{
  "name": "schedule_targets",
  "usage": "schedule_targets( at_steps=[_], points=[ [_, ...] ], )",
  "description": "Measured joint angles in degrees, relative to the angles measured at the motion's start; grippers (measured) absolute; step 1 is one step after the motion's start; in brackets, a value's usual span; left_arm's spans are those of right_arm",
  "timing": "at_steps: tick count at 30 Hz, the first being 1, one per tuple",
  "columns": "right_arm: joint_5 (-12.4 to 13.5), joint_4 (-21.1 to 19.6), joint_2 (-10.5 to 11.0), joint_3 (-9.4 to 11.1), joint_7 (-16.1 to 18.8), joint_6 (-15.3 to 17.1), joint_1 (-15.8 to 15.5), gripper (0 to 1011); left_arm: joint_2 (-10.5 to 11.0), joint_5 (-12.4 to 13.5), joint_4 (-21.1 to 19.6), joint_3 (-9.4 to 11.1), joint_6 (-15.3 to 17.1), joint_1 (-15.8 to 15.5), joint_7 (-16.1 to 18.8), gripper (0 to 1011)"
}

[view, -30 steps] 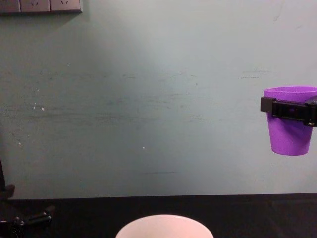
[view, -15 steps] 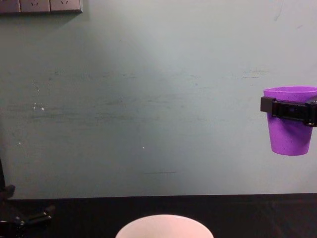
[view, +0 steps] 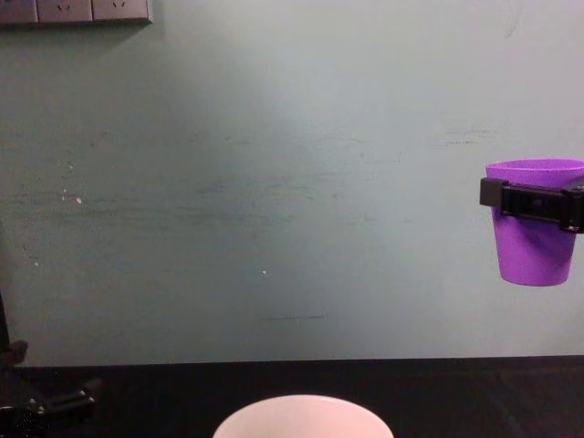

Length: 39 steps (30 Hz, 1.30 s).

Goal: Pick up the cup and pour the mung beans from the cup into the bowl.

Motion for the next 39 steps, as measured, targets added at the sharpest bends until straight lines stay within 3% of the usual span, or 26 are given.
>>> schedule_targets(
  at_steps=[39],
  points=[
    [0.0, 0.0, 0.0, 0.0, 0.0, 0.0, 0.0, 738, 0.0, 0.0, 0.0, 0.0, 0.0, 0.0, 0.0, 1000]
  ],
)
